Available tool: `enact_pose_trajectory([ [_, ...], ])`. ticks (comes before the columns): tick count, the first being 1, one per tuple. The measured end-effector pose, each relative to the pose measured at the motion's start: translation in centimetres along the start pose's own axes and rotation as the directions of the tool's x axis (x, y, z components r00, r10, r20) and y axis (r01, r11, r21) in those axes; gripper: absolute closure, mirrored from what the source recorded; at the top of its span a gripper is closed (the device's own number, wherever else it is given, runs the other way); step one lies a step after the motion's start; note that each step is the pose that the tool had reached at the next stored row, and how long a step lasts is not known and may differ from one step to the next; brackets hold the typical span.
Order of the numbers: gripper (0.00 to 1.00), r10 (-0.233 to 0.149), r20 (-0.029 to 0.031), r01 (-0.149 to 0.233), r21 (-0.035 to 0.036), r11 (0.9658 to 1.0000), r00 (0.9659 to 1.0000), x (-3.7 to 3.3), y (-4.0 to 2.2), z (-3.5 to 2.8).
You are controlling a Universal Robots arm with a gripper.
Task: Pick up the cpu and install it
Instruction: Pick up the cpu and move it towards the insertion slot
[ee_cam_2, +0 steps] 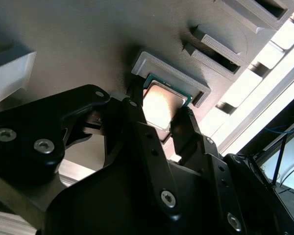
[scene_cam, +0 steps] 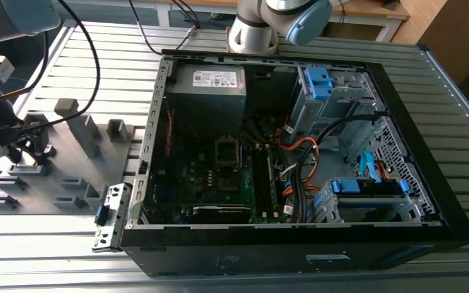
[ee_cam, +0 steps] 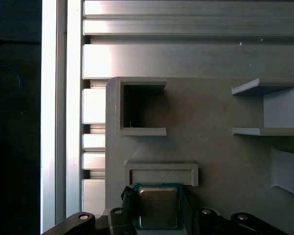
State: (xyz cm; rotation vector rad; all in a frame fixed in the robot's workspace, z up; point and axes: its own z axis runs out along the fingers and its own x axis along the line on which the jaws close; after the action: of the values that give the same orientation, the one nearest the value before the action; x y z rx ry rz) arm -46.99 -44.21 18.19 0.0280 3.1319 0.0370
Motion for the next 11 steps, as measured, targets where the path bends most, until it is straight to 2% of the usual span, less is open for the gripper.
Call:
enact_pose_trajectory([
  [11,0.53,0.000,0.0001,0.000,0.0000,1.0000,1.0000,-0.08,0.00,0.02],
])
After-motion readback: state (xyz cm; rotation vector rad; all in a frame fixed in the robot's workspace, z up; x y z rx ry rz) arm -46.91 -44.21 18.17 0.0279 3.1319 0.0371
